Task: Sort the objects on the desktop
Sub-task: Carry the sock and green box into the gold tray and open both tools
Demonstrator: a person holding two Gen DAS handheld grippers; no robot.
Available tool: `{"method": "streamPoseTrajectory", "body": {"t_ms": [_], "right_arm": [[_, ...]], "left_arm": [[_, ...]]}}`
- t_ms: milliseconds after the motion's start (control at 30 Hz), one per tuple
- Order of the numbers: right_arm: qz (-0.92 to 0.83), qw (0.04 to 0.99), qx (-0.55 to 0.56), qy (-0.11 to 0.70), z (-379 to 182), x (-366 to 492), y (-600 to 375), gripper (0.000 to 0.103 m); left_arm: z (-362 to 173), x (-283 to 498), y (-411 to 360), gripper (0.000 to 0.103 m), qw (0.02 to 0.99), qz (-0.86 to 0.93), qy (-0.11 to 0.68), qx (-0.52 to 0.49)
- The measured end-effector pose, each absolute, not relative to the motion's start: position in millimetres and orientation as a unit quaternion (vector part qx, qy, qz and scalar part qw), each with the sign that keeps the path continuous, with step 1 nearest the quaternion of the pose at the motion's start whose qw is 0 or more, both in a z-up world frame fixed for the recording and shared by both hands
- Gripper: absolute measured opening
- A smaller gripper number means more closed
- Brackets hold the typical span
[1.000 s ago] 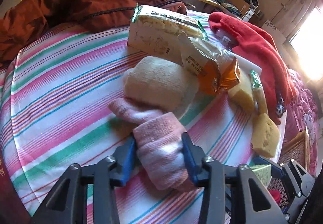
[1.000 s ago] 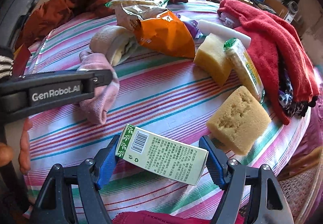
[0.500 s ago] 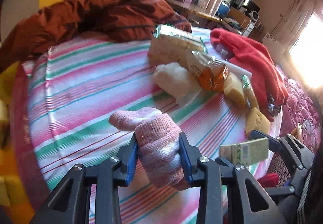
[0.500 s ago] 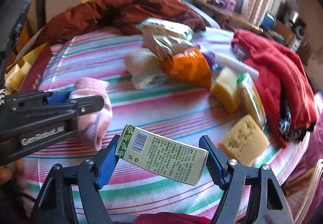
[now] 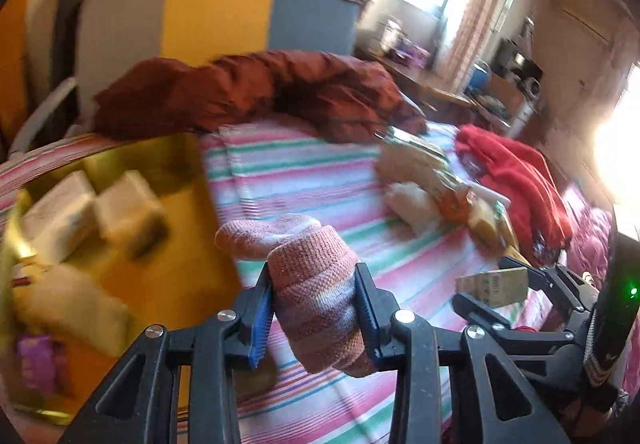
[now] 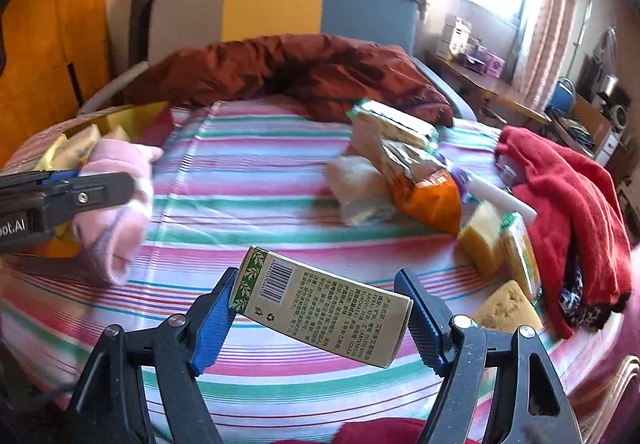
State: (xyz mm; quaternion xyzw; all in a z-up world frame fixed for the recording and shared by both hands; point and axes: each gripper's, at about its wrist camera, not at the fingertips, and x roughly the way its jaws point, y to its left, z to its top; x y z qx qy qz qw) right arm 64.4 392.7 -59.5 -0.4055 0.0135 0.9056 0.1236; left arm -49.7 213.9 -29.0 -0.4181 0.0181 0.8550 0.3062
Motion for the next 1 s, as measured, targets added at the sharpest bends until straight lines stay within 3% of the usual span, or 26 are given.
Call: {"method": "streamPoseTrajectory", "body": {"t_ms": [400,467,567,667,1000], "right_arm": [[0.92,-0.041,-0.383,0.067,-28.7,16.8,300.9,0.077],[0.922,-0.058,-0.378,0.065,-25.2,5.4,282.9,0.078],[0.916,-0.098,-0.379,0.084,-25.3,-15.2,260.3,0.081],[0.912,-0.111,-0.385,0.088,-29.4,-27.8,243.0,0.093],[0.899,-0.106,-0.418,0.077,-45.3,-13.4,236.3,0.095]], "left_arm": [[-32.3,-64.4,79.9,0.038,0.167,0.895,-0.048,-0.411],[-39.2,-66.7,62.1,0.041,0.145,0.895,-0.054,-0.418],[-52.3,-71.9,40.1,0.054,0.115,0.888,-0.075,-0.439],[-61.9,-72.7,27.4,0.061,0.101,0.882,-0.084,-0.452],[-49.8,-50.4,13.6,0.062,0.086,0.903,-0.081,-0.414]]}}
